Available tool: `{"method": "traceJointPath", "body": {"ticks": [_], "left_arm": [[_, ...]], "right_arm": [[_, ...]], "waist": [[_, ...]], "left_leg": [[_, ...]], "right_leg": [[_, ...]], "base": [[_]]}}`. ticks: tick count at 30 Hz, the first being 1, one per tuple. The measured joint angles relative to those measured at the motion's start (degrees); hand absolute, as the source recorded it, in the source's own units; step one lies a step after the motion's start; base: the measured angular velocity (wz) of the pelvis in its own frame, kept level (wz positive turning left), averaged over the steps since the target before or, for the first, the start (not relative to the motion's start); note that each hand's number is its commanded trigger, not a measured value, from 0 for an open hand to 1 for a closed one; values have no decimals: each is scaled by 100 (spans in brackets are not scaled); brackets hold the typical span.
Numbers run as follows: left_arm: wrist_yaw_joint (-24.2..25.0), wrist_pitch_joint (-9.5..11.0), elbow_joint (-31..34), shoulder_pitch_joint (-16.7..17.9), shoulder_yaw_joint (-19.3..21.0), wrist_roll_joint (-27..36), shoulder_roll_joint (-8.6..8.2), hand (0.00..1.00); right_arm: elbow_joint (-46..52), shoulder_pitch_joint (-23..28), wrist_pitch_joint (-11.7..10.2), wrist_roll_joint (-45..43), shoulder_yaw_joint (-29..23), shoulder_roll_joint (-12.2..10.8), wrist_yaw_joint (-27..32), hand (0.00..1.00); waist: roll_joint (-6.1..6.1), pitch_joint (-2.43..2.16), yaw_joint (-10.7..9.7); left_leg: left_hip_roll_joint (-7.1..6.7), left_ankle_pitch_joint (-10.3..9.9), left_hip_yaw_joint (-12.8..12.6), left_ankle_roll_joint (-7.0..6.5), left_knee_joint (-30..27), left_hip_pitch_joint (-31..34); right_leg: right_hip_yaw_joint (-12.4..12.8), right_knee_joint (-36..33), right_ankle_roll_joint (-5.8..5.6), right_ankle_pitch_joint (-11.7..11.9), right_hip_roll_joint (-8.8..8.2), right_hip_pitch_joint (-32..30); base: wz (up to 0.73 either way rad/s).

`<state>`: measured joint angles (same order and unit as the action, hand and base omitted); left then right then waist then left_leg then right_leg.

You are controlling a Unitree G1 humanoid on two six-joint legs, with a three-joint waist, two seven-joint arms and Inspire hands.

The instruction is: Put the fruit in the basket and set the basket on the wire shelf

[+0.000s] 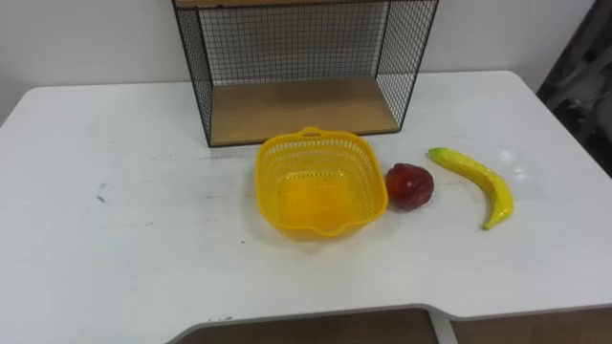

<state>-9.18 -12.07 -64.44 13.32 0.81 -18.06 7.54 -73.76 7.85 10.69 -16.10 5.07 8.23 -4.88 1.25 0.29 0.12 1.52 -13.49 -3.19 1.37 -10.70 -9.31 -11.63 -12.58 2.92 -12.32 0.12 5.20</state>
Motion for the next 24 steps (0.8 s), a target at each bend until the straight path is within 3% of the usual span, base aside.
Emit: {"method": "traceJointPath", "body": {"ticks": [14,17,22,24], "left_arm": [[4,73,0,-14,16,47,2,0],[4,114,23,7,86,46,-2,0],[3,119,22,50,296,31,-19,0],[3,122,29,81,457,31,-30,0]], "right_arm": [[-42,-53,-107,334,-15,4,241,0],[-40,-40,-119,777,-66,0,360,0],[-58,15,-135,1880,-623,-9,724,0],[-54,34,-150,2885,-1009,-8,896,0]], "waist": [[59,21,3],[72,20,10],[74,18,-20],[73,19,-55]], "left_leg": [[0,0,4,0,6,-37],[0,0,18,0,6,-36],[-3,0,22,0,4,-36],[-1,0,3,0,5,-39]], "right_leg": [[8,-11,-2,-1,0,21],[23,-9,-2,-1,1,-9],[13,6,-4,-1,0,40],[22,20,-4,-1,7,45]], "base": [[0],[0],[0],[0]]}}
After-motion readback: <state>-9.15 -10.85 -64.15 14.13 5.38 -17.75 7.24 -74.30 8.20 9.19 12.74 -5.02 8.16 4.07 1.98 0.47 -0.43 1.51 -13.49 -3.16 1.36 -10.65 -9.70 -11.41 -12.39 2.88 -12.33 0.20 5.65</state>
